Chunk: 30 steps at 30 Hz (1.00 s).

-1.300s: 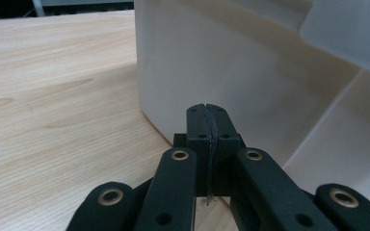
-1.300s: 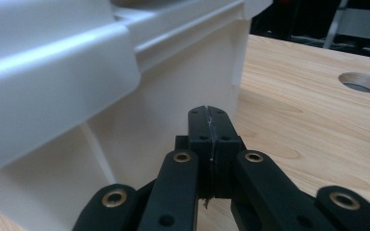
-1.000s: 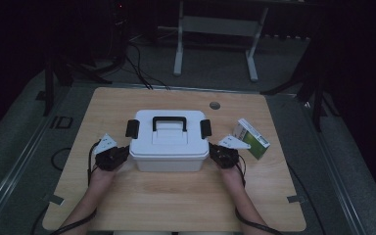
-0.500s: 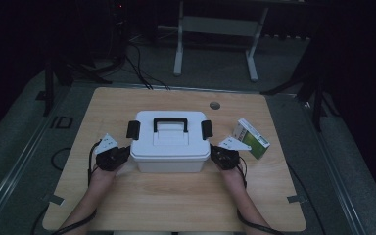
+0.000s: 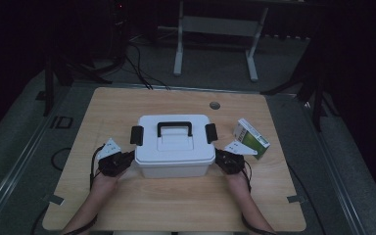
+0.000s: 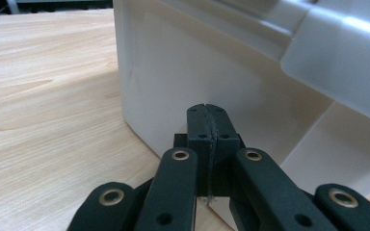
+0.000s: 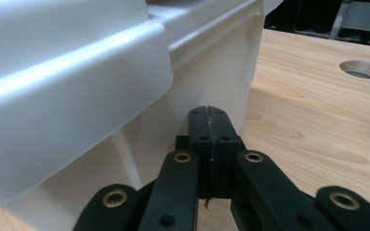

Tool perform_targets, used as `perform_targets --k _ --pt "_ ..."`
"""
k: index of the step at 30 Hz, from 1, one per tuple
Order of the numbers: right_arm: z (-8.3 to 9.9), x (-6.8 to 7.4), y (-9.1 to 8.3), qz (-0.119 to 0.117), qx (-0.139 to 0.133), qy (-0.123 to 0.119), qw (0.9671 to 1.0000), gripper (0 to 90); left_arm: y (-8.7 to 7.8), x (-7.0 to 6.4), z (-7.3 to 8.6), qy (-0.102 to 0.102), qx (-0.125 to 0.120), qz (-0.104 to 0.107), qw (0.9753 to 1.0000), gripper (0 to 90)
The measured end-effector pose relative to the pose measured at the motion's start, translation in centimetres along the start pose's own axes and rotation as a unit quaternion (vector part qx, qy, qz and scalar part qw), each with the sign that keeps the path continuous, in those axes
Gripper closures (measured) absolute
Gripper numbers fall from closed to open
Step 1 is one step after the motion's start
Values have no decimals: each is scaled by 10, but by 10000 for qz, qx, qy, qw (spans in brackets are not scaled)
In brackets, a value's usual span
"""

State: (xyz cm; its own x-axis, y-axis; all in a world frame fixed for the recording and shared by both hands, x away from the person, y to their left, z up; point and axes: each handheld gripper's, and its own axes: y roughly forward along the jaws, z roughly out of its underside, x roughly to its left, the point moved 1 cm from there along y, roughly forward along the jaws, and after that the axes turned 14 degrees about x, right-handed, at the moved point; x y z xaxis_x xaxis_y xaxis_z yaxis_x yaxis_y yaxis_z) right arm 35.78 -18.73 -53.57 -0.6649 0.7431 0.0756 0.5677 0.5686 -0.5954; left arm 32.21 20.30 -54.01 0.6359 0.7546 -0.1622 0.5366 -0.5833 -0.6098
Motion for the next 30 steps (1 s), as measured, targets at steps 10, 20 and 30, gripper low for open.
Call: perform_targets --k 10,20,30 --pt "11 -1 -15 47 -17 5 10000 900 1 -15 3 55 16 168 9998 900" --pt "24 3 -32 30 3 -16 10000 900 -1 -27 6 139 68 284 9995 900" --pt "40 11 -55 47 47 -120 9999 900 -4 -44 10 278 139 460 9985 900"
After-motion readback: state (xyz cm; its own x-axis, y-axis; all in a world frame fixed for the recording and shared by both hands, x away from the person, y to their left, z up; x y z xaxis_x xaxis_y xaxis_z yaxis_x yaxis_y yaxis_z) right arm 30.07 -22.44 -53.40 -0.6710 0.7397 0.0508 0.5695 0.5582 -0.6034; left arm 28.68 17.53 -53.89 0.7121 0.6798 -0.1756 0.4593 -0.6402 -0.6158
